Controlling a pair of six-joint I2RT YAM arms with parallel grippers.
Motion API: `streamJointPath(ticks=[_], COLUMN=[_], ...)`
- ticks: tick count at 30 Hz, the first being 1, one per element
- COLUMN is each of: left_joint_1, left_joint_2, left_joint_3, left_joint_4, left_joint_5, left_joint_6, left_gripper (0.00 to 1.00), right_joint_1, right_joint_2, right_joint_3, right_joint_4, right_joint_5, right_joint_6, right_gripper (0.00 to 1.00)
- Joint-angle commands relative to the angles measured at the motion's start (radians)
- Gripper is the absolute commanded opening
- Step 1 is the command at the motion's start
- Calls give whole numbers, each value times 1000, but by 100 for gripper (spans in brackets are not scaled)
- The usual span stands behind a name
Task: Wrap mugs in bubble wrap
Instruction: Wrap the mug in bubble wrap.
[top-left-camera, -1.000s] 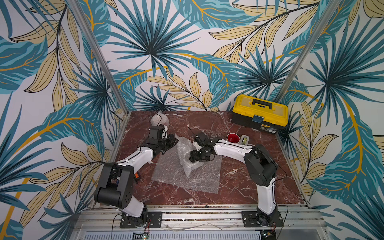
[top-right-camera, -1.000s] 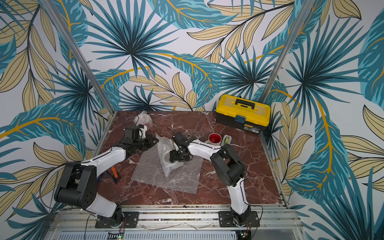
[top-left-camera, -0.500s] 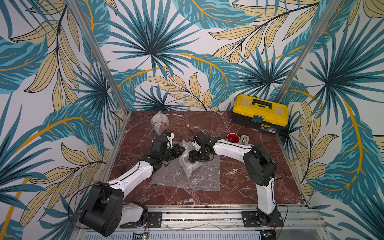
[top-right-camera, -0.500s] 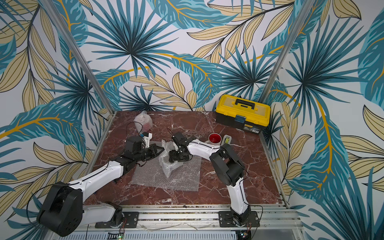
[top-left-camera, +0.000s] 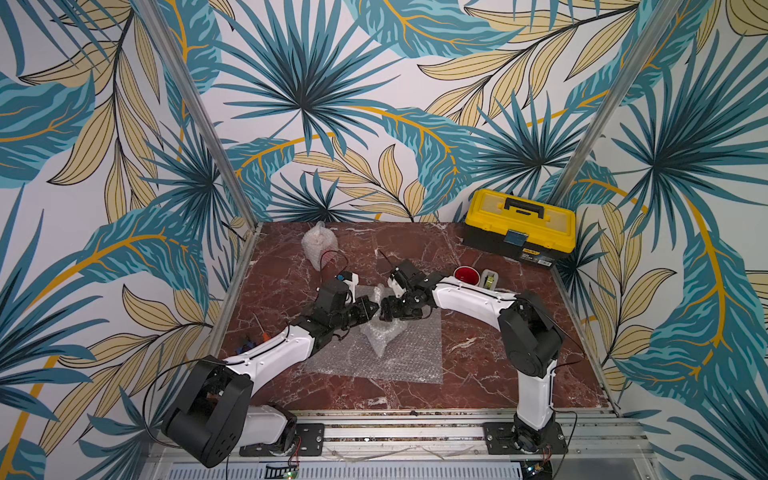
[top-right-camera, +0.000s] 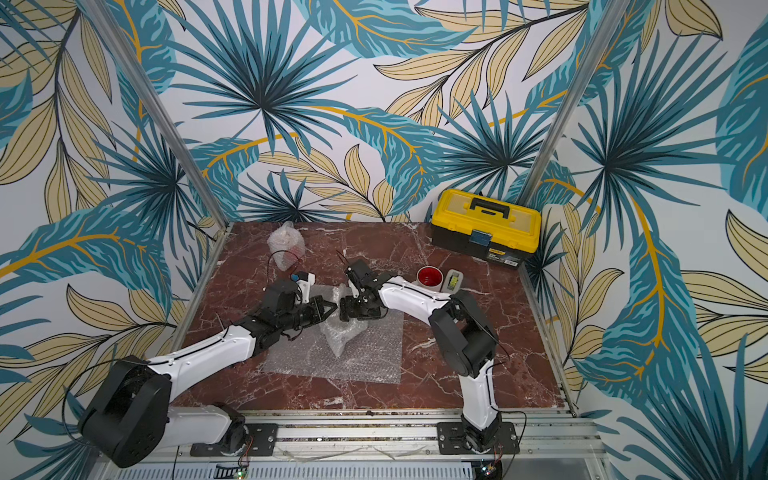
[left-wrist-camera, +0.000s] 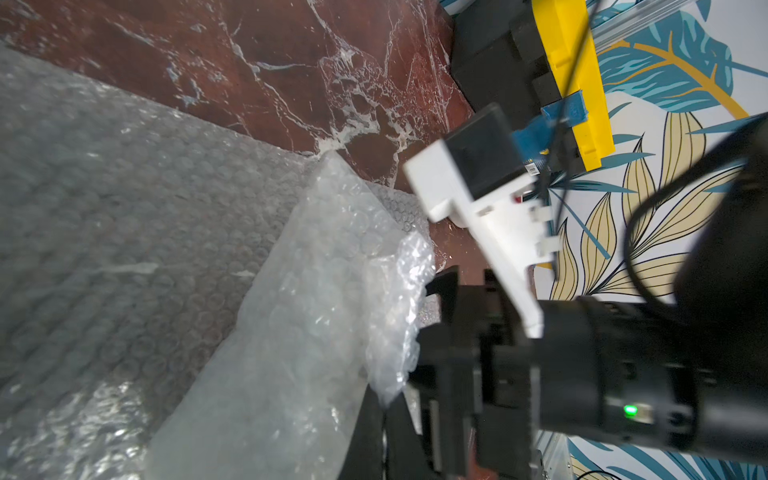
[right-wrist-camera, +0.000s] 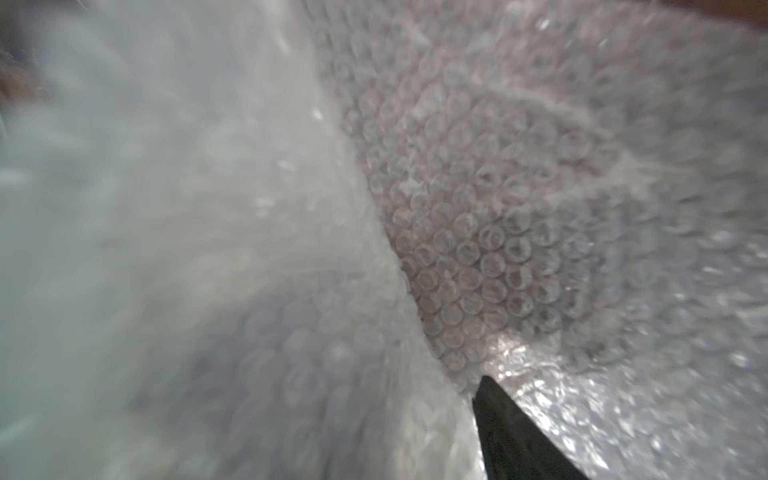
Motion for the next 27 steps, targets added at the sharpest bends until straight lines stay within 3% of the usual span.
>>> streamJointPath(ticks=[1,7,11,15,27], left_joint_1=[-15,-25,-29,-34,-41], left_joint_2=[22,50,61,60,73], left_joint_3=[-40,-42,-49,-49,-46], left_joint_4=[5,5,5,5,5], left_joint_5=[9,25,28,29,36], left_joint_6=[9,29,32,33,42], left_gripper=[0,0,18,27,25], right_joint_1=[-21,-51,-62,-63,-62], right_joint_2=[-98,-178,-190,-174,-51], right_joint_3=[-24,-37,-21,6,65], right_joint_4=[-28,-24,2,15,-5], right_joint_5=[41,89,66,30,-100], right_joint_6=[3,17,27,38,37], right_gripper=[74,74,74,74,76])
